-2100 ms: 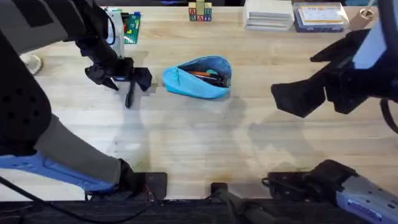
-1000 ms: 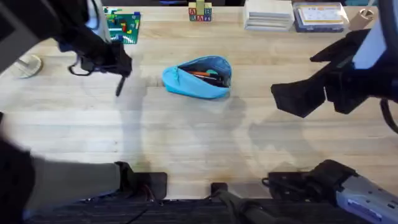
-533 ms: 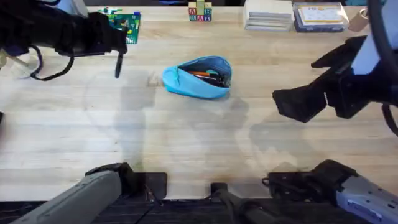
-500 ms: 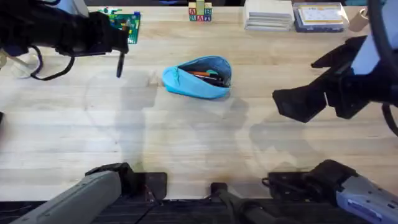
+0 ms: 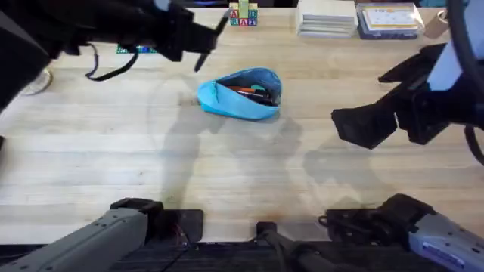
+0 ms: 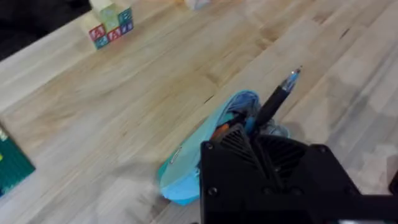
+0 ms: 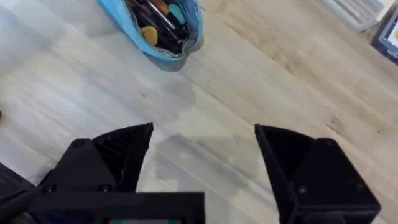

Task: Unzip the bag, pick up the pens from the table one at a time and place them inside, then zip the bag closed.

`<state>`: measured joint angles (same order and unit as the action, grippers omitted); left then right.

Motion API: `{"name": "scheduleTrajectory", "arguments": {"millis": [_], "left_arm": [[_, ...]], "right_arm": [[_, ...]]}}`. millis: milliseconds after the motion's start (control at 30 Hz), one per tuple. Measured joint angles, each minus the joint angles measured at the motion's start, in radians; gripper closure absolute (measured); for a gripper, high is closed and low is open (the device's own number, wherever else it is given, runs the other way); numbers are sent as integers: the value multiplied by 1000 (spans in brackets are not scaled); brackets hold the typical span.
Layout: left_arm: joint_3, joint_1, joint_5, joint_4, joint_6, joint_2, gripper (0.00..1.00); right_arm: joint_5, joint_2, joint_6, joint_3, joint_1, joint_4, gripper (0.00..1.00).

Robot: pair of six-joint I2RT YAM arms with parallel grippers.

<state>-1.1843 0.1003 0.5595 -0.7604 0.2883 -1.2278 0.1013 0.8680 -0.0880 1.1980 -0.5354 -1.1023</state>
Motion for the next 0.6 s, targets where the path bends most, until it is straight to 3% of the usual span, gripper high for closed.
{"name": "scheduleTrajectory", "arguments": {"millis": [200, 400, 600], "left_arm": [[0, 91, 6, 52, 12, 0, 958], [0, 139, 15, 60, 19, -8, 958], [0, 173, 21, 22, 161, -119, 958]], "right_arm": [[0, 0, 0, 0, 0, 0, 3], [0, 0, 0, 0, 0, 0, 3], [0, 0, 0, 0, 0, 0, 3]]}}
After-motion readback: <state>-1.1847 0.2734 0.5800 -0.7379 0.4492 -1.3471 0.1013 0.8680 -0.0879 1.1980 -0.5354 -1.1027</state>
